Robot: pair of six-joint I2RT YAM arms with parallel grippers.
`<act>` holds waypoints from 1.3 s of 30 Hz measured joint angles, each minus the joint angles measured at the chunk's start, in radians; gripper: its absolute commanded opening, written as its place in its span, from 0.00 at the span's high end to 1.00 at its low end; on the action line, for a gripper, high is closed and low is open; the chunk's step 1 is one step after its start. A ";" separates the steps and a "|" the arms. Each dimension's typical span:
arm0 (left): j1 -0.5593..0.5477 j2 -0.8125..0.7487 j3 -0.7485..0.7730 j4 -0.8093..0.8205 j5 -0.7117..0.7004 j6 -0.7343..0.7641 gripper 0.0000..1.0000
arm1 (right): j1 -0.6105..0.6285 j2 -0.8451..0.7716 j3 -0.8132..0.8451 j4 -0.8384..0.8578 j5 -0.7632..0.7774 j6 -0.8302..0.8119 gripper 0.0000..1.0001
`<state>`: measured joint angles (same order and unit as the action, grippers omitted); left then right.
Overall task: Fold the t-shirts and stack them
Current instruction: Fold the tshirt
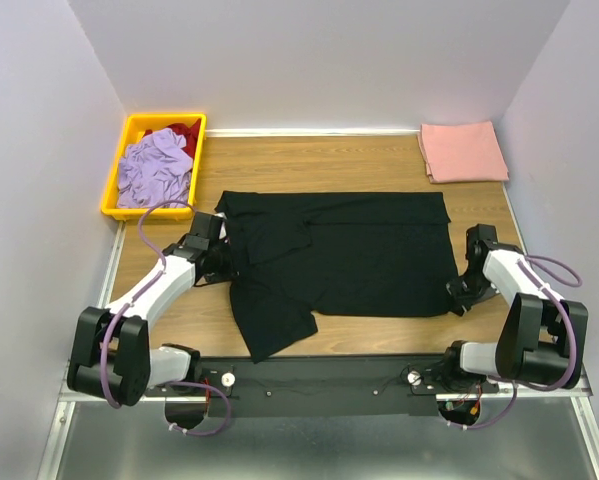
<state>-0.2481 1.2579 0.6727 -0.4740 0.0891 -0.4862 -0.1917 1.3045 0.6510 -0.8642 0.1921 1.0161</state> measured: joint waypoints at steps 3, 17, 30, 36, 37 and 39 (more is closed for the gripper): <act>0.012 -0.021 0.001 -0.013 0.014 0.000 1.00 | 0.000 0.018 0.028 -0.021 0.003 -0.046 0.99; 0.072 -0.028 0.067 -0.060 0.082 -0.003 1.00 | 0.000 0.061 0.275 -0.040 -0.017 -0.299 0.99; 0.186 0.101 0.200 -0.056 0.160 0.026 1.00 | 0.010 0.294 0.499 0.031 -0.045 -0.443 0.99; 0.198 0.173 0.220 -0.031 0.178 0.034 1.00 | 0.035 0.407 0.591 0.060 -0.057 -0.474 0.99; 0.201 0.182 0.221 -0.026 0.178 0.034 1.00 | 0.039 0.423 0.605 0.065 -0.058 -0.479 0.99; 0.207 0.193 0.224 -0.020 0.178 0.034 1.00 | 0.047 0.452 0.627 0.068 -0.058 -0.487 0.99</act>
<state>-0.0410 1.4509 0.8970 -0.4938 0.2668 -0.4522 -0.1452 1.7565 1.2781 -0.7963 0.1341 0.5289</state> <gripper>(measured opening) 0.007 0.010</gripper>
